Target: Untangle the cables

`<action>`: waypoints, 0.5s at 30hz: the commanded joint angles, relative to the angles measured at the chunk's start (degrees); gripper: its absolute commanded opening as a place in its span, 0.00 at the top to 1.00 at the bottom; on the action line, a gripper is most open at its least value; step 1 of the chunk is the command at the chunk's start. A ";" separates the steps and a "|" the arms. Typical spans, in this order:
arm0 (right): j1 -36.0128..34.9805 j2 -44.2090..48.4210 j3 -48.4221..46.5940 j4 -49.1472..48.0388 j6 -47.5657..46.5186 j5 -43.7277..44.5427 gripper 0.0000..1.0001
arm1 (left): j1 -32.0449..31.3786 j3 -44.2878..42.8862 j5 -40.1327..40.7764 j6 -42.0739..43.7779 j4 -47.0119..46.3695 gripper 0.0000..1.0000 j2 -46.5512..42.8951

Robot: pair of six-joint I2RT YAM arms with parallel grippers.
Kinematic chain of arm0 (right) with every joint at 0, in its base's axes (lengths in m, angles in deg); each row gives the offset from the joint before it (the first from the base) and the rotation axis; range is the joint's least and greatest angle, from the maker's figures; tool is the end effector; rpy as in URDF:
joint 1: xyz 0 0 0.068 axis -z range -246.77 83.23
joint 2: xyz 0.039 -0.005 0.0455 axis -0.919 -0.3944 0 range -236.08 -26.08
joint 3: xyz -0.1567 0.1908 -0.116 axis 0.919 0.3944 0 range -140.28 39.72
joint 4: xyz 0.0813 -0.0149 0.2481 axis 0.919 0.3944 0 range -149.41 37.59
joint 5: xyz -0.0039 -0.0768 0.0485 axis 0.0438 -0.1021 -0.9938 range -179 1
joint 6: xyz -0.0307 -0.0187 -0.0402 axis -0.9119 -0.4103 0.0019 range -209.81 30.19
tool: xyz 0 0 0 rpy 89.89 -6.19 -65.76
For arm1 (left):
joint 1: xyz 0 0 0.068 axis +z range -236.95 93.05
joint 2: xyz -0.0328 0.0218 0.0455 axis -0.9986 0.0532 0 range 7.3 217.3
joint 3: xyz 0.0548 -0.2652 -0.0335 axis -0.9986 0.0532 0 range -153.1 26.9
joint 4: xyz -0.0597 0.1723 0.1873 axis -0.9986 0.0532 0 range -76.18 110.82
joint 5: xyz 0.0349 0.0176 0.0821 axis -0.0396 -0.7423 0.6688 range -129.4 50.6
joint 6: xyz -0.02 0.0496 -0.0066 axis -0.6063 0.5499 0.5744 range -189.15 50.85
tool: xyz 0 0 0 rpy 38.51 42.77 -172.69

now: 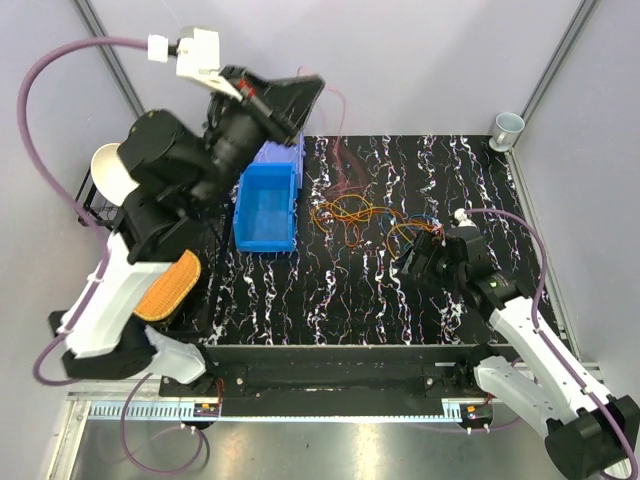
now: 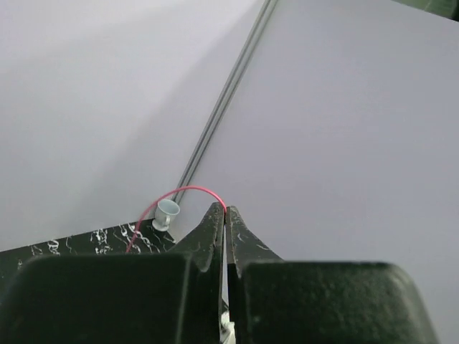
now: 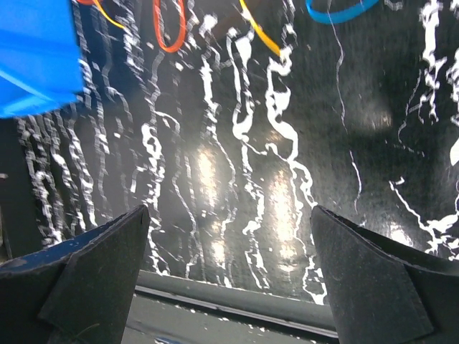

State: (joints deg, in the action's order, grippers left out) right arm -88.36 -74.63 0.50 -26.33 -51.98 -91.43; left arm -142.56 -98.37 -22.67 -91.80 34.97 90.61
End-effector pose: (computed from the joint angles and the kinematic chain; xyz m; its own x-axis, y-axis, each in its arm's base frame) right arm 0.1647 0.0668 0.2570 -0.7388 0.3667 -0.5654 0.0714 0.8769 0.4754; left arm 0.1397 -0.1860 0.6226 -0.0607 -0.5645 -0.8232 0.6664 0.5911 -0.4545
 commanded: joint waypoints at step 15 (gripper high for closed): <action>0.05 -1.27 1.95 -2.84 5.24 -2.48 0.00 | -0.11 38.25 -10.06 -7.13 2.93 1.00 -13.25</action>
State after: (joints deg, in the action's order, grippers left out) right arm -88.36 -74.57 0.39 -25.41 -49.75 -90.67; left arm -142.63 -61.96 -31.06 -95.41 41.09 83.81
